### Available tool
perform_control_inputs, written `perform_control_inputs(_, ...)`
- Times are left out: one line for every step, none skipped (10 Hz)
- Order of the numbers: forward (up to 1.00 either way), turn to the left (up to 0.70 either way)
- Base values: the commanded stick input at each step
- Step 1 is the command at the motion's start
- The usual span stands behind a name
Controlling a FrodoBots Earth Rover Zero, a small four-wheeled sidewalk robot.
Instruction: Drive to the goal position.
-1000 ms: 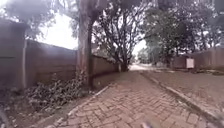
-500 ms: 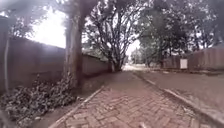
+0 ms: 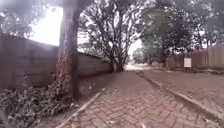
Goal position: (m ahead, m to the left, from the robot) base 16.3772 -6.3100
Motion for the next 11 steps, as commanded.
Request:
perform_control_inputs(0.70, -0.35)
perform_control_inputs(0.70, -0.20)
perform_control_inputs(0.70, -0.04)
perform_control_inputs(0.70, 0.07)
perform_control_inputs(0.70, 0.09)
perform_control_inputs(0.70, -0.18)
perform_control_inputs(0.70, -0.27)
perform_control_inputs(0.70, -0.35)
perform_control_inputs(0.70, -0.35)
perform_control_inputs(0.70, -0.35)
perform_control_inputs(0.70, -0.35)
